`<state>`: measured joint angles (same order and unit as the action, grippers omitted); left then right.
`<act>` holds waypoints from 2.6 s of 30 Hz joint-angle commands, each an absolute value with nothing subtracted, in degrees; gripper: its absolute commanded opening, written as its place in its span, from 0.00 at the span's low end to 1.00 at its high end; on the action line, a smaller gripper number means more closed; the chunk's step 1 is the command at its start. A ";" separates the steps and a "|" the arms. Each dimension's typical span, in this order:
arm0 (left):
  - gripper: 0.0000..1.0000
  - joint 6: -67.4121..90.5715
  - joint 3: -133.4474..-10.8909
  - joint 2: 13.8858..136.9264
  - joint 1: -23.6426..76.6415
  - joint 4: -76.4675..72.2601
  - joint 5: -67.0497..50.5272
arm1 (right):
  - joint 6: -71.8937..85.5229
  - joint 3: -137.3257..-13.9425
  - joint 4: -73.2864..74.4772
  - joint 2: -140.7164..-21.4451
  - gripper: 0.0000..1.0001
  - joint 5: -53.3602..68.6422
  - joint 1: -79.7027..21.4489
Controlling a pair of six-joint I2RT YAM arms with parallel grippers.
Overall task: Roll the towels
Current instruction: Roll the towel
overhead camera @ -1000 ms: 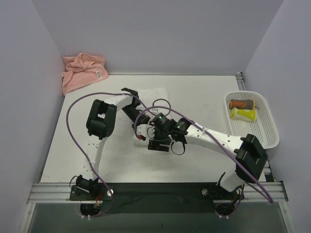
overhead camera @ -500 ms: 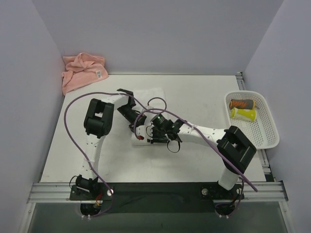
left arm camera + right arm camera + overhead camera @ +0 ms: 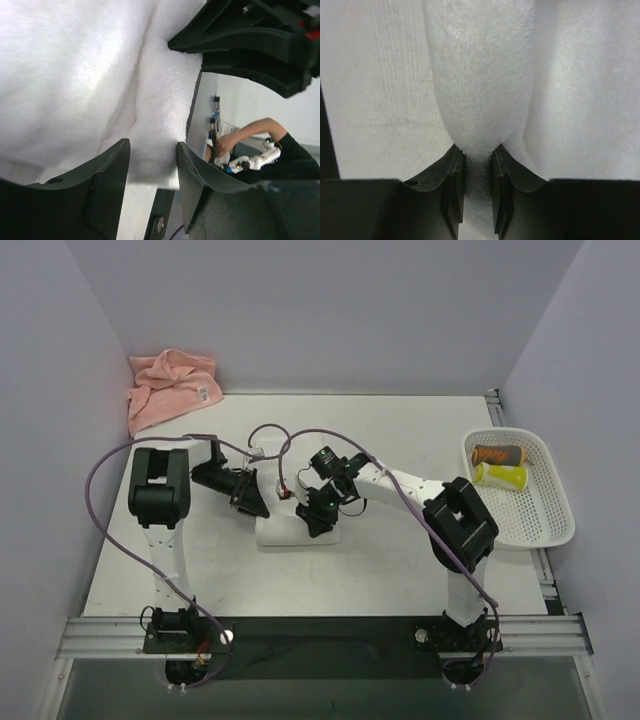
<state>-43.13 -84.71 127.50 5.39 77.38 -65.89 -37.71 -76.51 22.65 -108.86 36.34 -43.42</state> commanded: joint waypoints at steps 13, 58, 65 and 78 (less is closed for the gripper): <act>0.61 -39.33 -67.69 88.20 -12.75 44.65 -57.22 | -29.36 -91.14 55.54 -127.35 0.00 52.20 -40.35; 0.14 -51.94 -60.87 98.49 33.86 56.58 -31.54 | -19.52 -106.18 53.63 -114.74 0.45 45.44 -20.66; 0.18 -54.58 -81.52 118.63 26.64 73.80 -37.18 | -20.83 -92.13 49.66 -97.40 0.45 44.04 -17.49; 0.35 -55.73 -112.23 146.94 21.88 90.53 -37.97 | -27.24 -71.73 38.43 -79.27 0.67 23.67 -36.28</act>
<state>-51.42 -110.56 140.18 21.98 91.07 -48.01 -23.88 -73.97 42.85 -80.77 33.34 -31.05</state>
